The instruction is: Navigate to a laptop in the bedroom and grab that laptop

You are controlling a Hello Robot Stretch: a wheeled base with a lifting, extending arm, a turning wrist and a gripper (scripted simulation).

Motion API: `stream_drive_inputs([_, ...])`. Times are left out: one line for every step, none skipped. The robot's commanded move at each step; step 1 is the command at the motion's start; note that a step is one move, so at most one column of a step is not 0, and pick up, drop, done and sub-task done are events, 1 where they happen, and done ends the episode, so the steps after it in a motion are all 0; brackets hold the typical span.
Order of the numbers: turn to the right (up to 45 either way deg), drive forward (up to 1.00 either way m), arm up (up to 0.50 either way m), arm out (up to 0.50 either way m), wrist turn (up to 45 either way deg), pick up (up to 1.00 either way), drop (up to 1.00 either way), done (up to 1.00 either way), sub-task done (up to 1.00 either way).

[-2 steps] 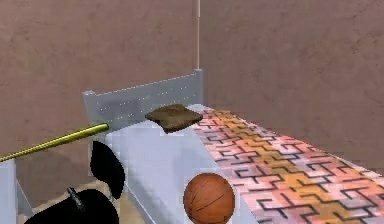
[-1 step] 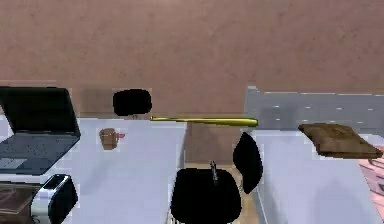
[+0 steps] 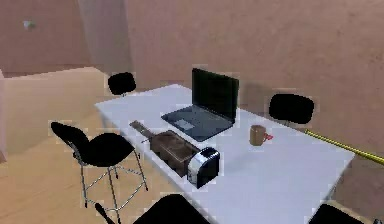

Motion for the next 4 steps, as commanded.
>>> stream_drive_inputs([-45.0, 0.00, 0.00, 0.00, 0.0, 0.00, 0.00, 0.00, 0.00])
stream_drive_inputs([-15.0, 0.00, 0.00, 0.00, 0.0, 0.00, 0.00, 0.00, 0.00])
stream_drive_inputs([0.0, 0.25, 0.00, 0.00, 0.0, 0.00, 0.00, 0.00, 0.00])
stream_drive_inputs([18.0, 0.00, 0.00, 0.00, 0.0, 0.00, 0.00, 0.00, 0.00])
